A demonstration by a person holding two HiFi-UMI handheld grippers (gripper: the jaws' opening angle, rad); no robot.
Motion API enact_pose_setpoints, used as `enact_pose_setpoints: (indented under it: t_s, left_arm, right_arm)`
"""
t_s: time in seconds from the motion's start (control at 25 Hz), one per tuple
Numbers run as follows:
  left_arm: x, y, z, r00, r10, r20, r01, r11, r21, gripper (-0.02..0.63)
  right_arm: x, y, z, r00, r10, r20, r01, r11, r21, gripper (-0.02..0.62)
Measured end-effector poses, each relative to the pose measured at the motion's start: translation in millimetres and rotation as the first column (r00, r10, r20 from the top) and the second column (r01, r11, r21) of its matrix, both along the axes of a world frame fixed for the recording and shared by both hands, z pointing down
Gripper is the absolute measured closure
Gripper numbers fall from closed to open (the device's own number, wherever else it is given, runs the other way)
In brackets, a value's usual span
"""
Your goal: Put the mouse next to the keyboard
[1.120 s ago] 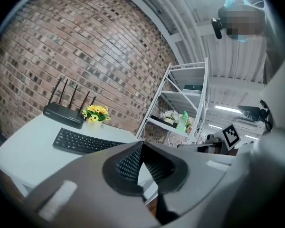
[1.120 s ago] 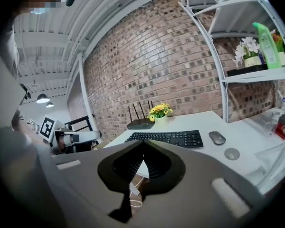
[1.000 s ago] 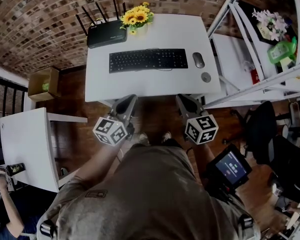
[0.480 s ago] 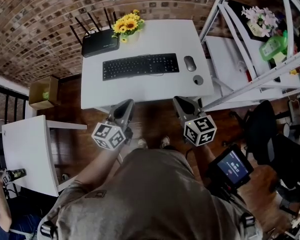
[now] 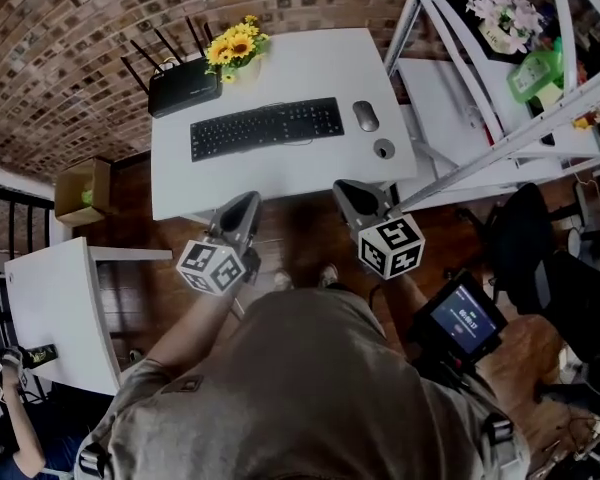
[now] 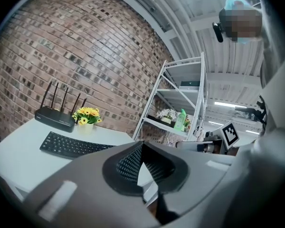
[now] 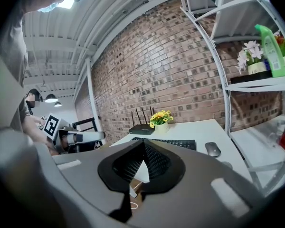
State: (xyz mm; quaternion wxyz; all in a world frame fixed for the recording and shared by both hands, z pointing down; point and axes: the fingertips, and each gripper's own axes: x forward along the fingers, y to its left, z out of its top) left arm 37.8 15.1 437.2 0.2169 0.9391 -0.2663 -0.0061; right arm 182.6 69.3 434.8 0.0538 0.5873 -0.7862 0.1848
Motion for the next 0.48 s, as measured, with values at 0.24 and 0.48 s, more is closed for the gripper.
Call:
enact_pose_setpoints:
  t_s: [0.24, 0.48]
  left_arm:
    - [1.2, -1.0, 4.3, 1.0, -0.007, 0.001, 0.007, 1.0, -0.015, 0.606]
    - [0.8, -2.4, 6.1, 1.0, -0.014, -0.004, 0.014, 1.0, -0.023, 0.606]
  right_arm:
    - [1.3, -0.7, 2.4, 1.0, -0.004, 0.003, 0.004, 1.0, -0.005, 0.581]
    - [1.9, -2.5, 3.2, 1.0, -0.002, 0.001, 0.002, 1.0, -0.007, 0.581]
